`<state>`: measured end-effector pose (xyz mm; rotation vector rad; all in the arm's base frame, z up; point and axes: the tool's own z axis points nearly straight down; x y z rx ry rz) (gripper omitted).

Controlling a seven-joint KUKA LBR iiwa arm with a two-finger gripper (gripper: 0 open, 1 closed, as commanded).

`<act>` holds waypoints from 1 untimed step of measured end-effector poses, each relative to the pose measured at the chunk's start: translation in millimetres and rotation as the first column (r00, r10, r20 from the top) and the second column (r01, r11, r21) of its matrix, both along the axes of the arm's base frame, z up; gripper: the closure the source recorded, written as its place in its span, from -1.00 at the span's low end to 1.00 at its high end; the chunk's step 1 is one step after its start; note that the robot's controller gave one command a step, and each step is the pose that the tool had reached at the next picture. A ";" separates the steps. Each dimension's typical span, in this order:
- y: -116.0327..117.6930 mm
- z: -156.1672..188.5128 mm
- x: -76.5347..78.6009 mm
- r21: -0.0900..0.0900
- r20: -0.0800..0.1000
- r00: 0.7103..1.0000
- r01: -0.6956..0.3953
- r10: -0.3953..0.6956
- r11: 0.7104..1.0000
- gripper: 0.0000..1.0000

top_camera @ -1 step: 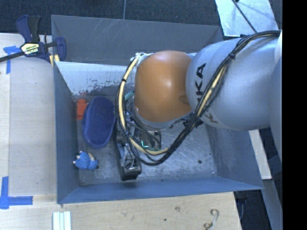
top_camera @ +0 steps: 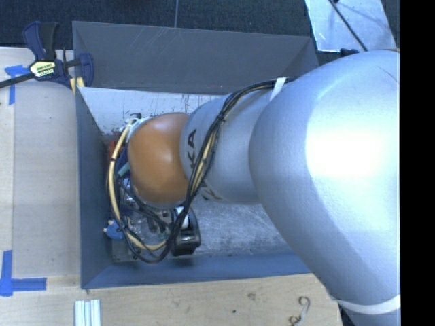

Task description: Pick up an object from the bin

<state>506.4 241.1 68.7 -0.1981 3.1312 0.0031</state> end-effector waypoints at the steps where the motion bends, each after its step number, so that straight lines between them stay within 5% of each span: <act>1: -0.1 1.3 1.6 0.001 0.002 1.000 0.001 -0.001 1.000 -1.00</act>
Offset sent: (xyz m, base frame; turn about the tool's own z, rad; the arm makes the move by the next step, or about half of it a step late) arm 0.0000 0.0000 0.0000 0.0000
